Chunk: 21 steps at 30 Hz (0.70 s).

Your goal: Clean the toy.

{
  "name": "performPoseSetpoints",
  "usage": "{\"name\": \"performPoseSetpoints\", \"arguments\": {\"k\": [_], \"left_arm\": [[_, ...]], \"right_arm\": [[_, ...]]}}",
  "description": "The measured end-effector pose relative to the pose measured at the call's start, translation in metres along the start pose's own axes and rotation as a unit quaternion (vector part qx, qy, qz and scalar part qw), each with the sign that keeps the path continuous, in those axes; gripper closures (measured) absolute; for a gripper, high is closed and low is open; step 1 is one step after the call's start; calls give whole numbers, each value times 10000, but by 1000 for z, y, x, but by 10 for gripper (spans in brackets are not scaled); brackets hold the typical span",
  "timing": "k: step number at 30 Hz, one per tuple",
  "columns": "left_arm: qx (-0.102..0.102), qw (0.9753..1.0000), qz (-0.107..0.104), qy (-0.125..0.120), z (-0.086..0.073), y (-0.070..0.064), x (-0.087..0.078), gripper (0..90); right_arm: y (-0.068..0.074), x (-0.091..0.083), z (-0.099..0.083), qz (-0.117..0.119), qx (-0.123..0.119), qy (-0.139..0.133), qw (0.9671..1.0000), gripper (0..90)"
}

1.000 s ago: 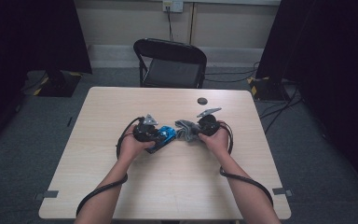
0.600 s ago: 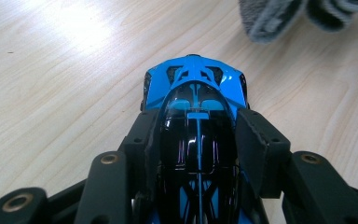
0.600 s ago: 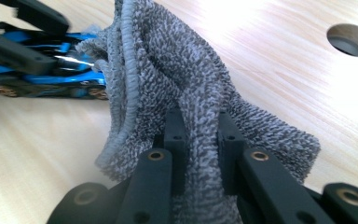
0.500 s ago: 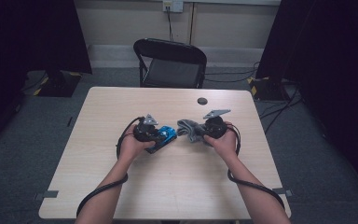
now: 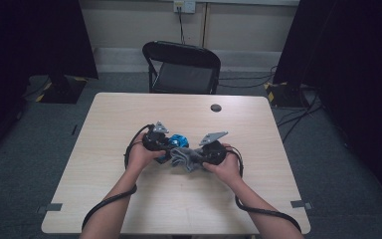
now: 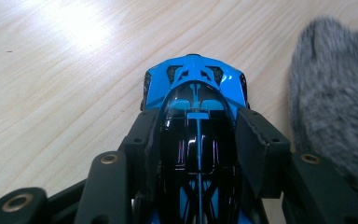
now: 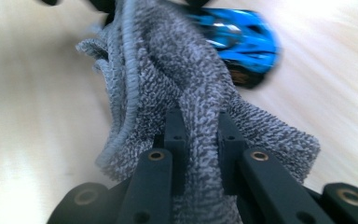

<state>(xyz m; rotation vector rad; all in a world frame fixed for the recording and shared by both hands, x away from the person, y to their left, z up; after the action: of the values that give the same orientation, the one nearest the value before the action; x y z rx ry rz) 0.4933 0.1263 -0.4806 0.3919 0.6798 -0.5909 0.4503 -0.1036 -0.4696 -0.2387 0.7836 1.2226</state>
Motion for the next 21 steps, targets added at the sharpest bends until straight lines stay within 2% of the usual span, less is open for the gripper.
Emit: {"name": "performPoseSetpoints", "arguments": {"k": [5, 9, 13, 17, 21], "left_arm": [[-9, 10000, -5, -9, -1, 0, 0, 515], [-35, 10000, 1, -23, -1, 0, 0, 515], [-14, 10000, 28, -22, 0, 0, 0, 515], [-10, 10000, 8, -10, 0, -1, 0, 515], [-17, 10000, 11, -17, -1, 0, 0, 515]], "right_arm": [[16, 18, 8, 243, -270, 241, 9990, 796], [21, 32, 11, 370, -333, 335, 9982, 796], [22, 45, 15, 433, -365, 402, 9976, 797], [17, 55, 17, 431, -276, 378, 9980, 797], [13, 57, 19, 416, -210, 369, 9982, 797]]}}
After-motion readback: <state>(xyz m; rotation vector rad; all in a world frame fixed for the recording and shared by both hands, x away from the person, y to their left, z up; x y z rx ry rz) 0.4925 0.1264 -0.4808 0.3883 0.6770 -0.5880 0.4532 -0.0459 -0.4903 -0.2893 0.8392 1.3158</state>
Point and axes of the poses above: each handheld gripper's, and its own axes: x roughly forward along the jaws, z roughly out of its top, y roughly to its left, the point moved 1 cm from there along x, roughly forward along the jaws, and after that the axes turned 14 degrees about z, right-handed, at the moved point
